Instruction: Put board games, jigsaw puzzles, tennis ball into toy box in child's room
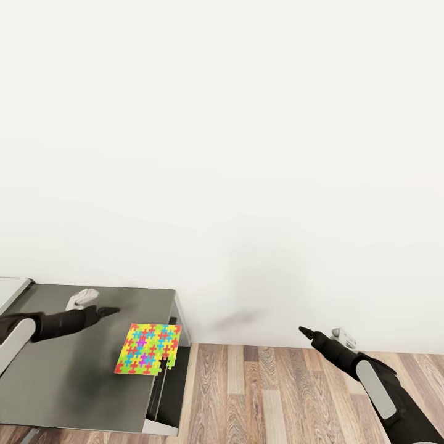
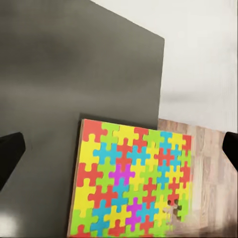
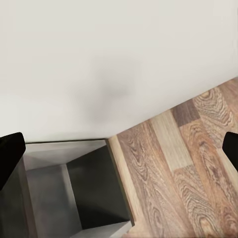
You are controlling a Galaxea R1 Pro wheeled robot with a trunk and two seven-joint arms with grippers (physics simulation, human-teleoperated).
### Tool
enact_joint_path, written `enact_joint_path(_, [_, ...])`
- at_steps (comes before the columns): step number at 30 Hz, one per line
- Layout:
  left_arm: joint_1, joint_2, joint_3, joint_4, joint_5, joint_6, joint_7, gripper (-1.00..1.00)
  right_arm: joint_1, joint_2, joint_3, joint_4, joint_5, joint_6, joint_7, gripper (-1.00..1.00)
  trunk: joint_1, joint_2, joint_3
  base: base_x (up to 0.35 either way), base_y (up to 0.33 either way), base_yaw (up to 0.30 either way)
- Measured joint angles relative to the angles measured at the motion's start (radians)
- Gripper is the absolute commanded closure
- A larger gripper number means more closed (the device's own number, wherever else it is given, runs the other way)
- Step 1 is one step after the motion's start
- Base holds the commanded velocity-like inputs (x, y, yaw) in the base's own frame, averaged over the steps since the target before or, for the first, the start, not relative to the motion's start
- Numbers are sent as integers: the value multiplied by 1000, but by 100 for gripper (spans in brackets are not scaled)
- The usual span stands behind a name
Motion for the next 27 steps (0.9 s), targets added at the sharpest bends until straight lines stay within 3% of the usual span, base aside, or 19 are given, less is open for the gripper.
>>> enact_joint_path(3, [1, 7, 0, -4, -2, 2, -76, -100, 0, 1, 0, 5, 0, 0, 0, -100, 0, 0, 0, 0, 0, 0])
enact_joint_path(4, [1, 11, 0, -6, -4, 3, -128, -100, 0, 1, 4, 18, 2, 0, 0, -100, 0, 0, 0, 0, 0, 0])
enact_joint_path(8, [2, 19, 1, -7, -12, 3, -249, -100, -6, 1, 38, 64, 8, 0, 2, -100, 0, 0, 0, 0, 0, 0])
enact_joint_path(12, [3, 33, 1, -8, -15, 3, -327, -100, -12, 0, 59, 90, 7, 2, 31, -100, 0, 0, 0, 0, 0, 0])
enact_joint_path(14, [3, 40, 1, -8, -14, 3, -348, -100, -13, 0, 63, 95, 6, 2, 71, -100, 0, 0, 0, 0, 0, 0])
enact_joint_path(15, [3, 44, 0, -8, -13, 3, -369, -100, -14, 1, 66, 97, 6, 2, 129, -100, 0, 0, 0, 0, 0, 0])
enact_joint_path(21, [4, 51, 1, -8, -12, 3, -459, -100, -16, 6, 68, 104, 6, 0, 322, -100, 0, 0, 0, 0, 0, 0])
enact_joint_path(25, [4, 49, -3, -9, -12, 3, -548, -100, -17, 49, 71, 94, 12, -1, 388, -100, 0, 0, 0, 0, 0, 0])
enact_joint_path(27, [4, 47, -5, -9, -13, 4, -585, -100, -18, 89, 75, 77, 15, 1, 389, -100, 0, 0, 0, 0, 0, 0])
